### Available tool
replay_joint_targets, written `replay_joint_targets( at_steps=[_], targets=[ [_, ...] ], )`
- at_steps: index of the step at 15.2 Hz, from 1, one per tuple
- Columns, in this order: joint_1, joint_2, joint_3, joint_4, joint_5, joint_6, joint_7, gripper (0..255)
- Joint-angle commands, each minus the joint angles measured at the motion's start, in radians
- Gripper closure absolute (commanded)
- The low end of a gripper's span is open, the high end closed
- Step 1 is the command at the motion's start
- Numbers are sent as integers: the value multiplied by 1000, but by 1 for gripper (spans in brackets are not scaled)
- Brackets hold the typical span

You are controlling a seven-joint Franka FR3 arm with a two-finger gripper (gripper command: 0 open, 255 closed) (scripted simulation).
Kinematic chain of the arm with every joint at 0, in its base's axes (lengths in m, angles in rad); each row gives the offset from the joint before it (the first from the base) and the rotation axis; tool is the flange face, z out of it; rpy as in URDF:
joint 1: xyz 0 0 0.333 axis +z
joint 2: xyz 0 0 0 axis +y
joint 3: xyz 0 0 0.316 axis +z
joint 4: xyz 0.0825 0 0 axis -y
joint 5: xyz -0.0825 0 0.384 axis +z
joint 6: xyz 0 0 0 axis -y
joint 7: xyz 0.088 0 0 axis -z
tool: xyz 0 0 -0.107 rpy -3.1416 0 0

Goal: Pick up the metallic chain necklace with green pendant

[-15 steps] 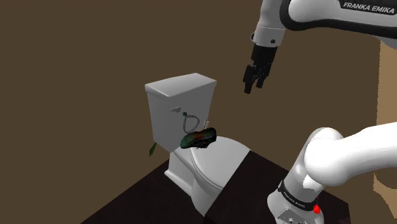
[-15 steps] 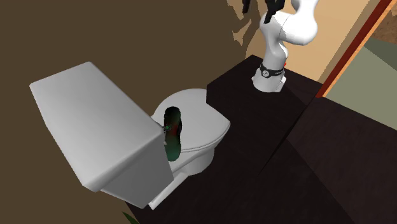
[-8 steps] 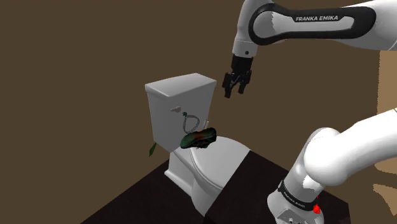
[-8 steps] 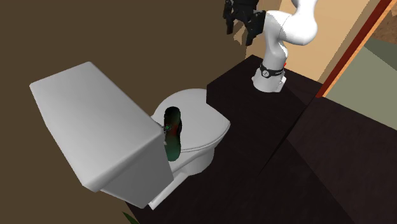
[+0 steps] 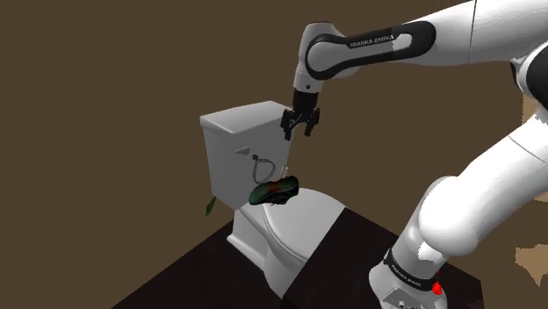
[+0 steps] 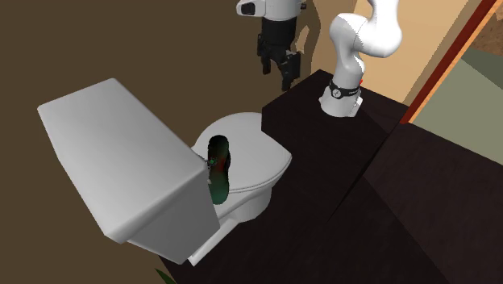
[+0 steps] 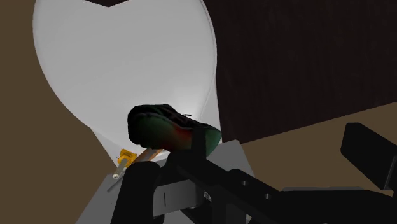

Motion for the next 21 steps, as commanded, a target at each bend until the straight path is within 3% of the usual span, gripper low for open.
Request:
replay_joint_targets(
  at_steps=[1,10,19,21],
  targets=[
    [-4,68,-6,24,11,46,6,0],
    [-21,406,-28,234,76,173,20,0],
    [-55,759,-33,554,151,203,33,0],
    [-56,776,-32,561,154,212,32,0]
  ],
)
